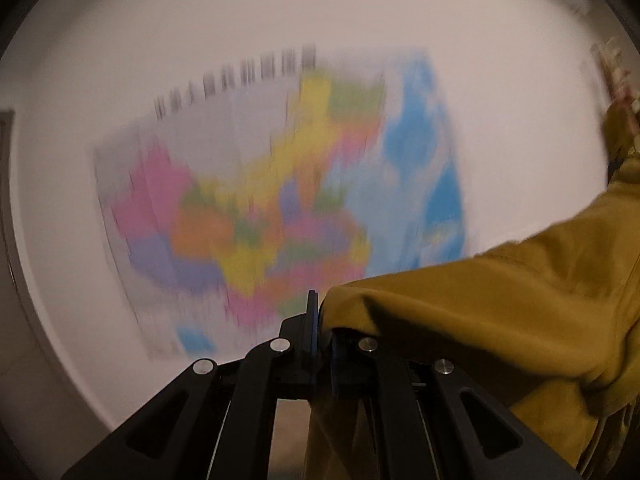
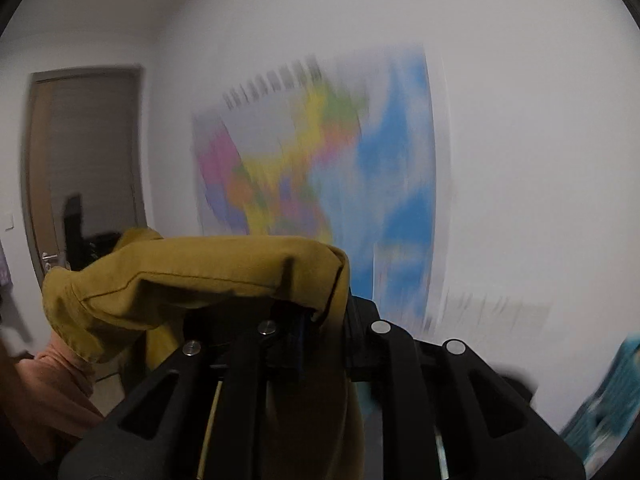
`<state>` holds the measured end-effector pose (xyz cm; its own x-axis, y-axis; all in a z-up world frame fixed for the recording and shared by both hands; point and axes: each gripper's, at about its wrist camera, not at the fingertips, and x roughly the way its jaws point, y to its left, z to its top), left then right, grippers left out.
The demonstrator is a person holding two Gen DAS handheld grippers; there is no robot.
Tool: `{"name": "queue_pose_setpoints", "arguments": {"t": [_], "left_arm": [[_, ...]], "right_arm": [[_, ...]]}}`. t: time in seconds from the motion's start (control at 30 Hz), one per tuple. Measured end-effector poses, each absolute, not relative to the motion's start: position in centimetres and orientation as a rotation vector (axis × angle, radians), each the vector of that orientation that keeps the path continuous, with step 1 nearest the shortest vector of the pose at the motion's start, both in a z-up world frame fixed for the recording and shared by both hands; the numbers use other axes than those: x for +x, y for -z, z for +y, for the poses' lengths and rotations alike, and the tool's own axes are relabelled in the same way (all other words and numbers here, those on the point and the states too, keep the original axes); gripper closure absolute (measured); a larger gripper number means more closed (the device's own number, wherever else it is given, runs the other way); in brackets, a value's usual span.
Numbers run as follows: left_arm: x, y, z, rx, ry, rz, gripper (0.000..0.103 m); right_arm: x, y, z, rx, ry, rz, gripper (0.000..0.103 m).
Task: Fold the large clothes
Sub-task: 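Lift the olive jacket with both grippers and shake it out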
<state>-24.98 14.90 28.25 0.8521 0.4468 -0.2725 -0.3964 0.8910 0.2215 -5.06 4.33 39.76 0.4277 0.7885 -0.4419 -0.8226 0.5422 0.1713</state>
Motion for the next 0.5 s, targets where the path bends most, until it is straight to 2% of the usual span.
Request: {"name": "queue_pose_setpoints", "arguments": {"t": [0.13,0.23,0.33,0.37,0.4,0.43,0.5], "left_arm": [[-17.1,-18.3,21.0,0.090,-0.489,0.607,0.099],[-10.5,-7.9,25.2,0.020,-0.475,0.860,0.099],[-7.7,-2.3,27.3,-0.036,-0.462,0.950,0.099],[-7.2,-1.6,27.8,-0.051,-0.452,0.965,0.095],[-7.0,-1.0,28.8,-0.083,-0.448,0.977,0.092],[-6.6,-1.3,29.2,-0.089,-0.433,0.976,0.089],[-7.5,-2.0,29.4,-0.050,-0.382,0.950,0.077]], "right_arm": [[4.2,-26.4,10.4,-0.043,-0.988,0.795,0.091],[8.4,-16.9,13.9,-0.083,-0.923,0.980,0.091],[10.7,-10.1,14.2,-0.108,-0.830,1.096,0.091],[11.1,-9.3,13.8,-0.105,-0.807,1.108,0.089],[11.6,-8.4,13.4,-0.115,-0.765,1.124,0.078],[11.7,-8.1,13.3,-0.146,-0.739,1.122,0.073],[10.6,-8.9,13.1,-0.251,-0.704,1.055,0.049]]}}
